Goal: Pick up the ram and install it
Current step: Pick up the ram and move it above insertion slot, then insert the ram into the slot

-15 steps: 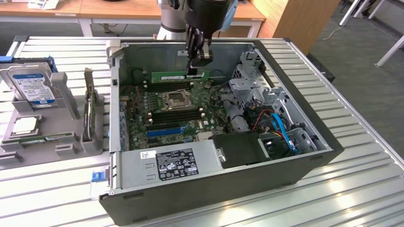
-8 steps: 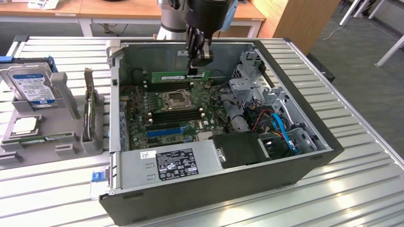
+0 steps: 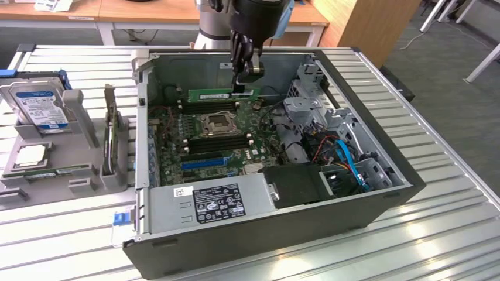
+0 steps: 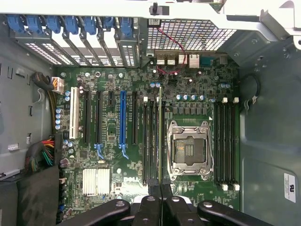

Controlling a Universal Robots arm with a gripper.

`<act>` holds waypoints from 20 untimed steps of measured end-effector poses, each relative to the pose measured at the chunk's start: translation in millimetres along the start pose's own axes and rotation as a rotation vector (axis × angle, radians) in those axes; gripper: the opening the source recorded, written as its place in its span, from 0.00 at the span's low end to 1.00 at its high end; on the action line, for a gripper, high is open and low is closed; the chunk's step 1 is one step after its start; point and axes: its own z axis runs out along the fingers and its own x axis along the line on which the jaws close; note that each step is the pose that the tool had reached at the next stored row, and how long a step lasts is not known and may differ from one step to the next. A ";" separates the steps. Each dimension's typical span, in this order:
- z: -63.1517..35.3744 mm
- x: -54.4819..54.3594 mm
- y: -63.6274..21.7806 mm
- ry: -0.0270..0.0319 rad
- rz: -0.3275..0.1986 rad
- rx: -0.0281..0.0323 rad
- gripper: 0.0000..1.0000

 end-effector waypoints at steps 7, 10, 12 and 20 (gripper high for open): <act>4.5 0.1 -0.3 0.0001 0.000 -0.0001 0.11; 4.7 0.2 -0.3 0.0000 0.000 0.0000 0.11; 4.9 0.1 -0.4 0.0000 0.000 0.0000 0.11; 9.8 0.3 -0.7 -0.0005 0.000 0.0000 0.11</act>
